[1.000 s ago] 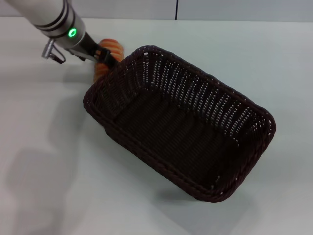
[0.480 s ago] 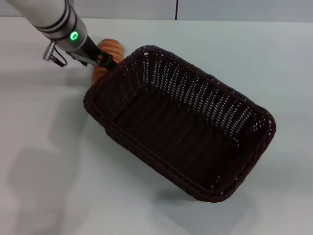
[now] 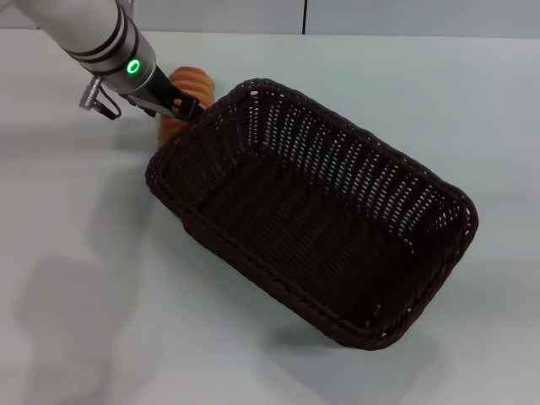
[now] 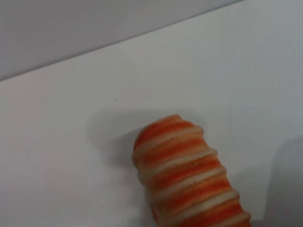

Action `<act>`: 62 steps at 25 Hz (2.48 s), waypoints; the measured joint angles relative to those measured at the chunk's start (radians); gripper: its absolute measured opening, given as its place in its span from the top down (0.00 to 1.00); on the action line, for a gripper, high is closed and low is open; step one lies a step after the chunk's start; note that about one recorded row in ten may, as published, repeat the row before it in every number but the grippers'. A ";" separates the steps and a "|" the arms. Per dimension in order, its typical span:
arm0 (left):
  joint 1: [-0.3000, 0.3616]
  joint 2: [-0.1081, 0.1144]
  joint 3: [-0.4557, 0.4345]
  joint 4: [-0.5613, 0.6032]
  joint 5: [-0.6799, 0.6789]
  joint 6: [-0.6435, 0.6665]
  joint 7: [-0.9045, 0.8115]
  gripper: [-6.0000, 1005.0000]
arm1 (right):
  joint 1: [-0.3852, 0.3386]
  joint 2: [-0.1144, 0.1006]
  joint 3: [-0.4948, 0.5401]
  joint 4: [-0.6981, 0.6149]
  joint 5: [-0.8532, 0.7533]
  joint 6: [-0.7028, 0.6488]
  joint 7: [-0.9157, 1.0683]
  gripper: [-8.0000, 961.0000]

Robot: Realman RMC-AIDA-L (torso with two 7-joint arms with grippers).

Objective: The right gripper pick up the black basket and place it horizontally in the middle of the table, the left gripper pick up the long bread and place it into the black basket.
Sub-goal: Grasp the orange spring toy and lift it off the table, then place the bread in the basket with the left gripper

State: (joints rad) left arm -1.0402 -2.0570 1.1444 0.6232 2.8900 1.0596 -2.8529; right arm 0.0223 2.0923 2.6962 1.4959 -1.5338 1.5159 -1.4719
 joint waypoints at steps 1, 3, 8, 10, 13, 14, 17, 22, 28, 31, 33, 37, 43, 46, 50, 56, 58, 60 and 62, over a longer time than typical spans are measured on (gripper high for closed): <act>0.002 0.000 0.000 -0.001 0.000 -0.006 0.000 0.15 | 0.001 0.000 -0.003 0.001 0.000 0.000 0.000 0.65; 0.004 0.000 0.000 -0.007 0.000 -0.018 0.000 0.15 | 0.001 0.000 -0.009 0.002 -0.001 0.001 0.000 0.65; 0.005 0.002 0.000 -0.038 -0.001 -0.043 0.000 0.15 | 0.001 -0.001 -0.038 0.012 -0.001 0.001 -0.001 0.65; 0.005 0.002 0.000 -0.042 -0.001 -0.047 0.004 0.15 | 0.001 -0.001 -0.045 0.015 0.001 0.001 -0.001 0.65; 0.006 0.002 0.000 -0.046 -0.001 -0.052 0.007 0.15 | 0.002 -0.002 -0.058 0.022 0.003 0.001 -0.001 0.65; 0.006 0.002 0.000 -0.048 -0.001 -0.053 0.007 0.15 | 0.002 -0.002 -0.063 0.024 0.003 0.000 -0.001 0.65; 0.006 0.001 0.000 -0.052 -0.001 -0.052 0.006 0.15 | 0.002 -0.002 -0.078 0.028 0.002 -0.002 -0.001 0.65; 0.008 0.002 0.002 -0.051 -0.001 -0.043 0.008 0.16 | 0.003 -0.002 -0.086 0.034 0.003 -0.002 -0.001 0.65; 0.019 -0.001 0.102 -0.017 -0.001 -0.036 0.012 0.37 | 0.004 -0.003 -0.090 0.036 0.003 0.001 -0.001 0.65; 0.029 -0.001 0.126 0.004 0.000 -0.036 0.012 0.40 | 0.004 -0.003 -0.098 0.037 0.004 0.002 -0.001 0.65; 0.038 -0.001 0.127 0.016 0.000 -0.038 0.013 0.42 | 0.003 -0.004 -0.106 0.037 0.004 0.002 -0.001 0.65; 0.044 -0.002 0.127 0.027 0.000 -0.038 0.016 0.46 | 0.002 -0.005 -0.111 0.040 0.005 0.003 -0.001 0.65; 0.115 -0.006 0.130 0.200 -0.002 -0.008 0.030 0.51 | 0.002 -0.006 -0.112 0.042 0.004 0.003 -0.001 0.65; 0.209 -0.009 0.131 0.472 -0.026 0.063 0.032 0.53 | 0.002 -0.006 -0.112 0.054 0.000 0.002 -0.002 0.65; 0.231 -0.009 0.131 0.535 -0.036 0.082 0.030 0.56 | 0.001 -0.007 -0.111 0.063 -0.002 -0.004 -0.002 0.65; 0.351 -0.010 0.143 0.863 -0.115 0.227 0.025 0.66 | 0.016 -0.008 -0.112 0.068 -0.003 -0.011 -0.002 0.65; 0.436 -0.011 0.186 1.021 -0.189 0.296 0.014 0.68 | 0.017 -0.008 -0.112 0.068 -0.003 -0.014 -0.002 0.65; 0.493 -0.011 0.214 1.087 -0.240 0.324 0.006 0.69 | 0.019 -0.008 -0.114 0.069 -0.004 -0.021 -0.002 0.65; 0.596 -0.011 0.277 1.183 -0.311 0.355 -0.012 0.71 | 0.020 -0.008 -0.115 0.072 -0.004 -0.026 -0.001 0.65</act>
State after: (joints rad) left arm -0.4441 -2.0677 1.4218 1.8063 2.5786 1.4142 -2.8651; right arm 0.0421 2.0846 2.5808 1.5675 -1.5382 1.4903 -1.4726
